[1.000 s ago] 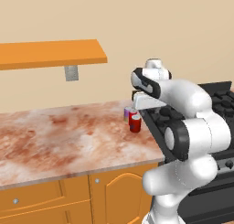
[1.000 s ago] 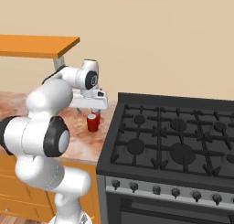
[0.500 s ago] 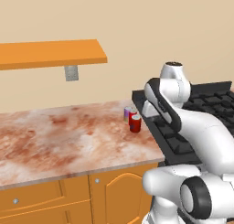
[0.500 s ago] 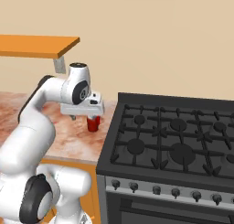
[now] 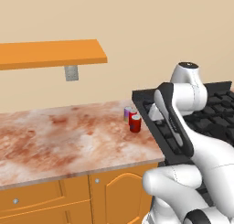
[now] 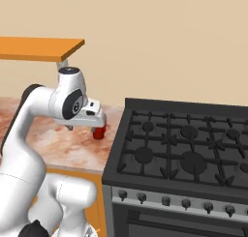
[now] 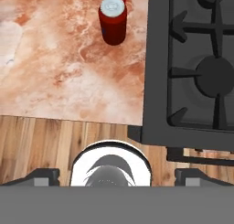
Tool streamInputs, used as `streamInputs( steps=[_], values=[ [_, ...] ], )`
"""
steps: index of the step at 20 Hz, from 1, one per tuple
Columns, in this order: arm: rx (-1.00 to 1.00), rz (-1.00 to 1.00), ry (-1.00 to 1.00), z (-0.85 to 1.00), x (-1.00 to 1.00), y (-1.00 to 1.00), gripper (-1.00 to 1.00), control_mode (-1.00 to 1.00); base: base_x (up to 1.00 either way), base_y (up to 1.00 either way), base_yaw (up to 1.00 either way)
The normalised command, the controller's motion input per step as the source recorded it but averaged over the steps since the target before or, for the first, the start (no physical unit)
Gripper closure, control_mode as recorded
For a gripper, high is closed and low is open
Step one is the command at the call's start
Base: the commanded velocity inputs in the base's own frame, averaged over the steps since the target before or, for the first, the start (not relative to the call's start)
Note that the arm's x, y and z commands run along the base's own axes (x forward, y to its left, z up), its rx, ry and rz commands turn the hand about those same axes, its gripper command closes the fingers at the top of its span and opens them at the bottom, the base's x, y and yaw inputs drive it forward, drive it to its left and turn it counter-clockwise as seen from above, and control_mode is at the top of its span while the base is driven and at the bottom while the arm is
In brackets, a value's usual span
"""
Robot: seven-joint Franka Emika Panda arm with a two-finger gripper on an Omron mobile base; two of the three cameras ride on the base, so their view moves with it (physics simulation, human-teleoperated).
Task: Four empty soda cans are scattered around the kitchen. Gather all the cans and cluster them next to the stove for recycling.
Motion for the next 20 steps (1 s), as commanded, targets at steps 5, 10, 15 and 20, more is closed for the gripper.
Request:
streamInputs(
  steps=[5,10,15,20],
  values=[
    [0.0,-0.02,0.0,0.3,-0.45,-0.02,-1.0,-1.0,0.0,0.0,0.0],
    [0.0,0.0,0.0,0.0,0.0,0.0,-1.0,1.0,-0.64,-0.62,-0.13],
    [0.0,0.0,0.0,0.0,0.0,0.0,-1.0,1.0,-0.89,-0.56,-0.49],
    [0.0,0.0,0.0,0.0,0.0,0.0,-1.0,1.0,-0.52,-0.03,-0.78]
  ],
)
